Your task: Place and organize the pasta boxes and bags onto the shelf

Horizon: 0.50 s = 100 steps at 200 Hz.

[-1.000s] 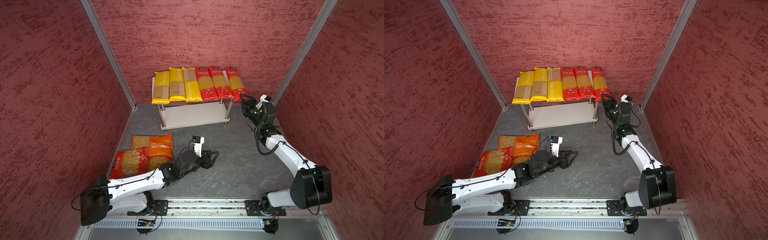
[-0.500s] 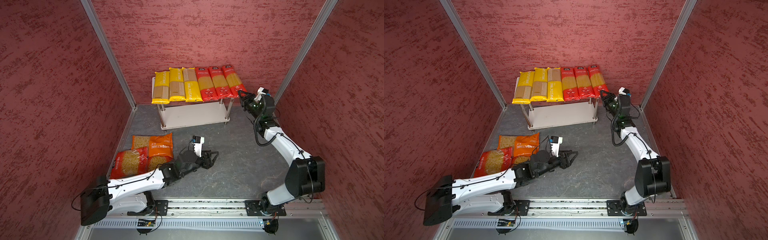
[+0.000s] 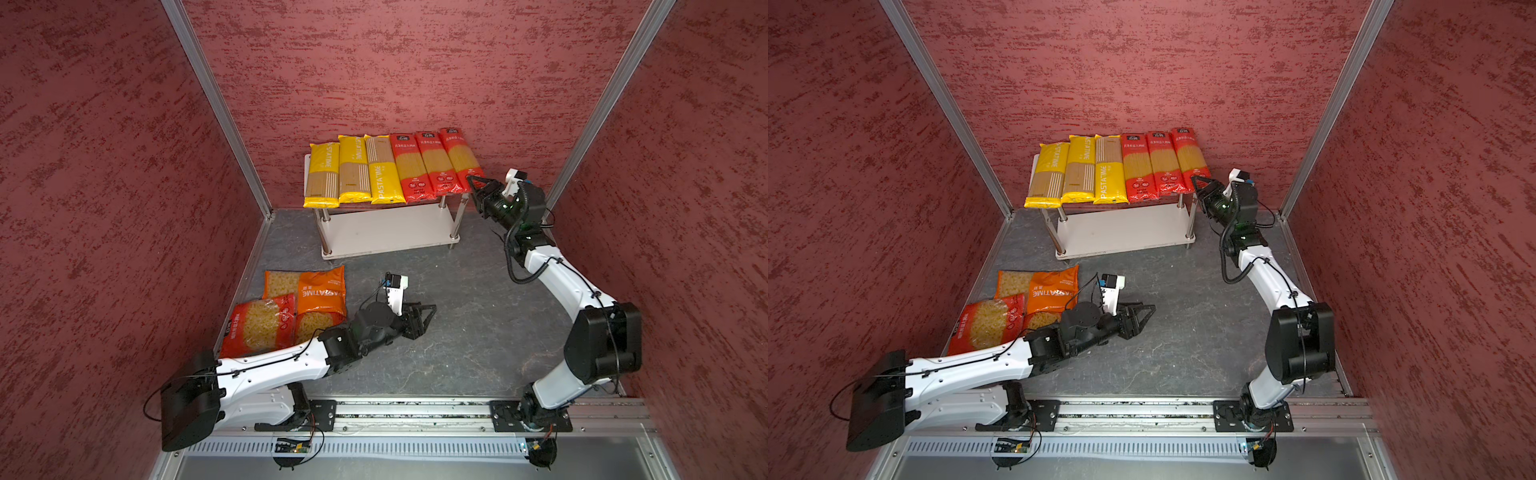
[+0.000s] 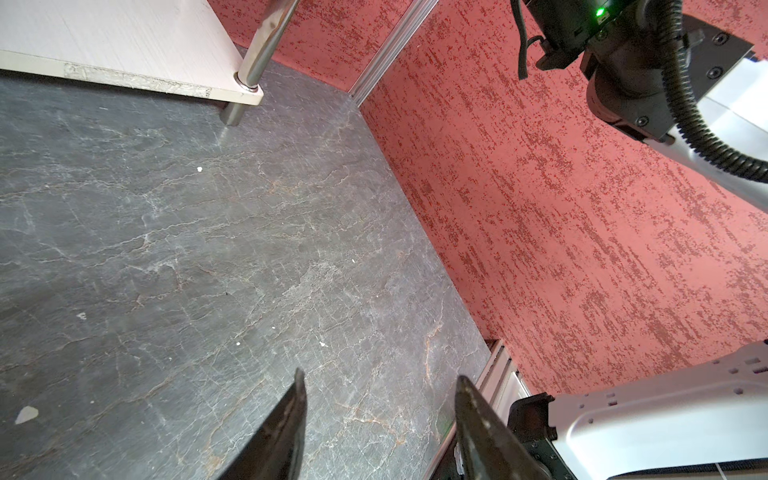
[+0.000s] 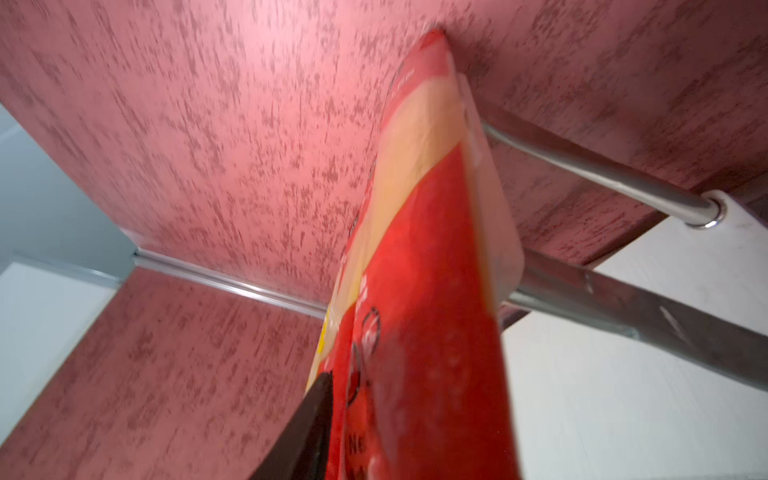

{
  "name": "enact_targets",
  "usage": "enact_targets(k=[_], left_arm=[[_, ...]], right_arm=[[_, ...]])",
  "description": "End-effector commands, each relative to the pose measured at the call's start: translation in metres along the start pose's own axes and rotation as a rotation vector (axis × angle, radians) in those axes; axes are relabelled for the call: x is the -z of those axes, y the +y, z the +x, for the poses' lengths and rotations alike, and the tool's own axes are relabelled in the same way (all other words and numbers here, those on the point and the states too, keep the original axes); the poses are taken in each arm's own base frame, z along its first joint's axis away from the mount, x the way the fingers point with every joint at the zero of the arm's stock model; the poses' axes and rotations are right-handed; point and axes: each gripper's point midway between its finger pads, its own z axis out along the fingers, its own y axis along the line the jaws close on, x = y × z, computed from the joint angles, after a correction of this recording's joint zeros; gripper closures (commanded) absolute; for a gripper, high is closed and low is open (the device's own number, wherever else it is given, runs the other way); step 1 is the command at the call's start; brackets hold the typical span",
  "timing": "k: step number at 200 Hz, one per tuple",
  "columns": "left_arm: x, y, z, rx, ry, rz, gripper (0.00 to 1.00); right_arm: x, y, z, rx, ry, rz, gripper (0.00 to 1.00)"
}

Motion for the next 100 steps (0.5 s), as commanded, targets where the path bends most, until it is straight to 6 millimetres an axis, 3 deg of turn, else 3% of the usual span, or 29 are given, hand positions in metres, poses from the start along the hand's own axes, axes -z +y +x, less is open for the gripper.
enact_targets(k=[1, 22, 30, 66, 82, 100], left_arm=[[0.005, 0.002, -0.003, -0.017, -0.022, -0.002, 0.43], [0.007, 0.006, -0.004, -0.016, -0.029, -0.008, 0.43], [0.008, 0.008, -0.004, -0.019, -0.029, -0.012, 0.43], [0.014, 0.019, -0.01, -0.039, -0.014, -0.047, 0.42], [0.02, 0.035, -0.014, -0.041, 0.015, -0.123, 0.42], [0.031, 0.059, -0.021, -0.002, 0.048, -0.214, 0.41]], right_arm=[[0.021, 0.029, 0.003, 0.051, -0.013, -0.057, 0.48], [0.035, 0.017, 0.001, 0.048, -0.041, -0.026, 0.43], [0.047, 0.027, 0.001, 0.06, -0.05, -0.044, 0.42], [0.072, 0.015, 0.014, 0.076, -0.049, -0.015, 0.4], [0.084, 0.004, 0.024, 0.074, -0.038, 0.006, 0.4], [0.092, -0.015, 0.051, 0.06, 0.009, 0.043, 0.41]])
